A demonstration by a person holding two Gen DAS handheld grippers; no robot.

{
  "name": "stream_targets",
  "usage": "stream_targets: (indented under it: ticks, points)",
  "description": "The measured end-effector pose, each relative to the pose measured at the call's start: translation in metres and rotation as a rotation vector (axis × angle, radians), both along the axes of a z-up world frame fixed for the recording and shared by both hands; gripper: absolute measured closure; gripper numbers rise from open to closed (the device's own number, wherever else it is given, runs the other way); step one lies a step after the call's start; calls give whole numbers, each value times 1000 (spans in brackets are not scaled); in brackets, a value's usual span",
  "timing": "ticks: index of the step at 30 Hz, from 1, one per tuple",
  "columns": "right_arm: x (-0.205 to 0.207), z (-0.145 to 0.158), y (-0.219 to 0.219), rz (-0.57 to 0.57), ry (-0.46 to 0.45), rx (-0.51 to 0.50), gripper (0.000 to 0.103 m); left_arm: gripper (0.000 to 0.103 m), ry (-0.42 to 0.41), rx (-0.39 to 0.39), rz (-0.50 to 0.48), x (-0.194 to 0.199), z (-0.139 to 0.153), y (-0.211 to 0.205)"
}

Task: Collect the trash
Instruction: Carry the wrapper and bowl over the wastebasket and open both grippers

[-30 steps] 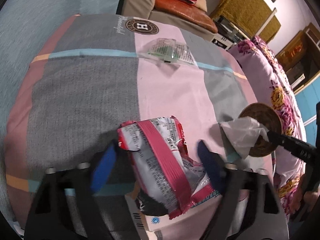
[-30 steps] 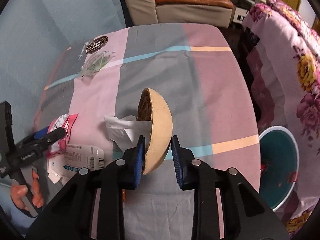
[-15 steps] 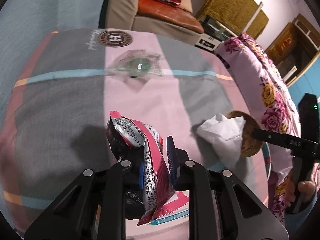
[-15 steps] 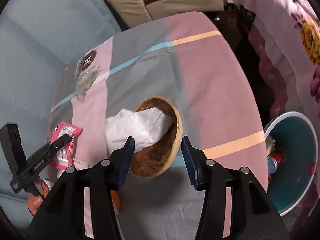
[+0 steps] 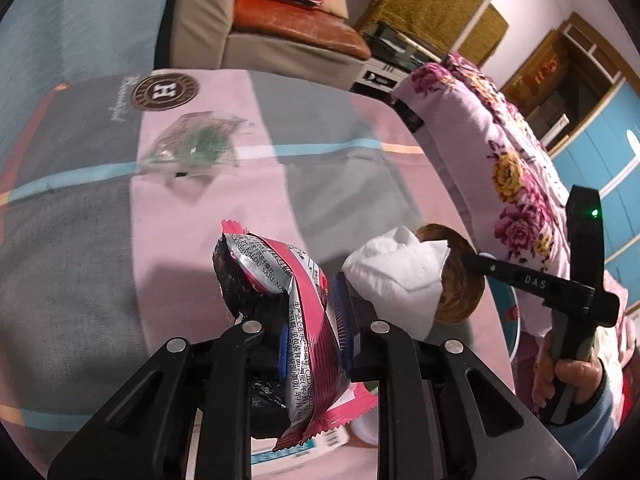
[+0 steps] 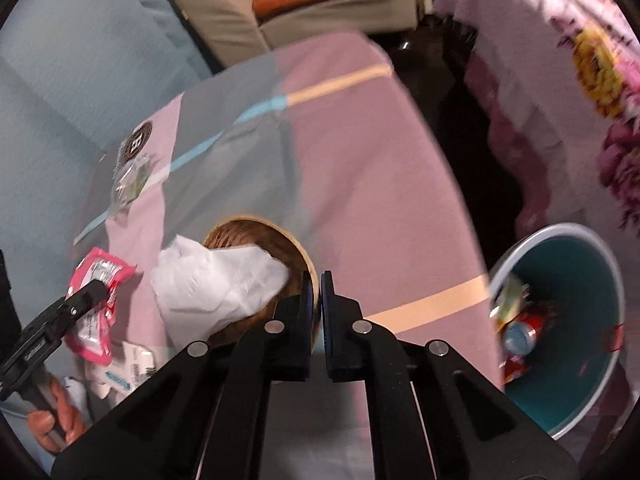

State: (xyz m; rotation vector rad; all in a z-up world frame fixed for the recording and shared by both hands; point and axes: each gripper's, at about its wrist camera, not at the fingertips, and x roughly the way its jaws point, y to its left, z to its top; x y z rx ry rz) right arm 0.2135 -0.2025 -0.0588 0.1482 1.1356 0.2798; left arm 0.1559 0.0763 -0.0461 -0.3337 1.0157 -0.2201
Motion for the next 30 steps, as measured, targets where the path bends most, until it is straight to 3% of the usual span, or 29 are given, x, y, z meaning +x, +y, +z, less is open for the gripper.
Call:
stream_targets:
  ticks: [3, 8, 14, 21, 30]
  points:
    - [-3, 10, -2, 6, -44, -33, 98, 84, -15, -17, -39, 4, 8, -16]
    - [-5, 14, -9, -3, -50, -25, 98, 84, -28, 21, -141, 15, 9, -61]
    - [-7, 17, -24, -13, -57, -16, 98, 84, 42, 52, -203, 37, -21, -96]
    - [-7, 26, -53, -61, -83, 16, 98, 84, 103, 86, -197, 45, -46, -104]
    - [-21, 44, -113, -159, -131, 49, 98, 84, 54, 110, -126, 36, -15, -90]
